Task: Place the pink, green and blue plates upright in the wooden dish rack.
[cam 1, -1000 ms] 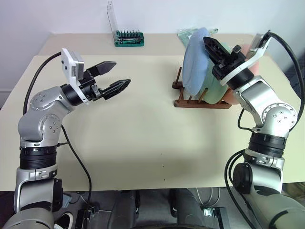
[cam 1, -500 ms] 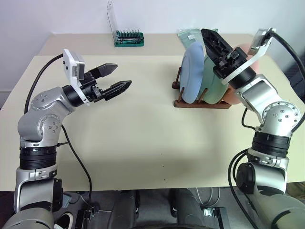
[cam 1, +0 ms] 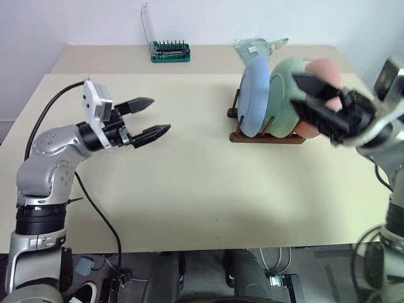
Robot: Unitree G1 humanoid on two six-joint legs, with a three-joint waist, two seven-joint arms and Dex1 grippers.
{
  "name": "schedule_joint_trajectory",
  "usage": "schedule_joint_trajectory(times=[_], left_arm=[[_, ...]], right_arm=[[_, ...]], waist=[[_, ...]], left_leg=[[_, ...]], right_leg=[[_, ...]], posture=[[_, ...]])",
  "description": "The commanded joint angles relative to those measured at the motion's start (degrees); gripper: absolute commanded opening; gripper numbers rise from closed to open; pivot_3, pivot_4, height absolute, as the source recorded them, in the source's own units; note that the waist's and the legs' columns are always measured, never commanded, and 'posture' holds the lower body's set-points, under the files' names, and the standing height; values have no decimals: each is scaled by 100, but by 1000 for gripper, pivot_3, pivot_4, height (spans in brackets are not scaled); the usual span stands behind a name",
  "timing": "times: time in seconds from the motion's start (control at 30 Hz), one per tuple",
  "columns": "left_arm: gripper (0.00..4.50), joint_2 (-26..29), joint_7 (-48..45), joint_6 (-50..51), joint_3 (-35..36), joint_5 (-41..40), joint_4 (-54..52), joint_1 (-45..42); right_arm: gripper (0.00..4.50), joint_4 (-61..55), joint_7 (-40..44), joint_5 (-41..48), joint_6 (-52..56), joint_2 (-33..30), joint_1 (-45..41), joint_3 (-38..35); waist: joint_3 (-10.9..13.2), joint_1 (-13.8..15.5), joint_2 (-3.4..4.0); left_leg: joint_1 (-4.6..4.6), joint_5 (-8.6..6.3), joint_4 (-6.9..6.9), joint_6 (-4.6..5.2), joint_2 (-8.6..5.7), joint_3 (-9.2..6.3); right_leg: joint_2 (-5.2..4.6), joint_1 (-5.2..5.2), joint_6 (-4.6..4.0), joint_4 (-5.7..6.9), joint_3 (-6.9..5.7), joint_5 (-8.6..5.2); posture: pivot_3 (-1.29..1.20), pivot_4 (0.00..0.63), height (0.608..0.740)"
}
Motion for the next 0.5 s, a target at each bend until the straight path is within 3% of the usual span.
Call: schedule_joint_trajectory(times=[0.03, 0.2, 0.5], left_arm=[[4500, 333, -466, -400, -94, 308, -215, 331], [4500, 409, -656, -747, -119, 485, -294, 871], [4500, 57, -401, -655, -161, 375, -305, 737]], right_arm=[[4474, 69, 804, -630, -590, -342, 227, -40], [4474, 505, 1843, -2017, -1907, -857, 975, 139], [4474, 1332, 2308, -2318, -2444, -988, 1383, -326]], waist=[[0, -6, 1], [-2, 52, 2], [-3, 144, 3]], left_leg=[[2, 0, 0, 0, 0, 0], [2, 0, 1, -1, 0, 1], [4, 2, 9, -3, -1, 1]], right_leg=[[0, 0, -1, 3, 1, 1], [0, 1, -3, -1, 2, 1], [-1, 6, -7, 4, 2, 5]], posture=[[0, 150, 724], [0, 150, 724], [0, 150, 724]])
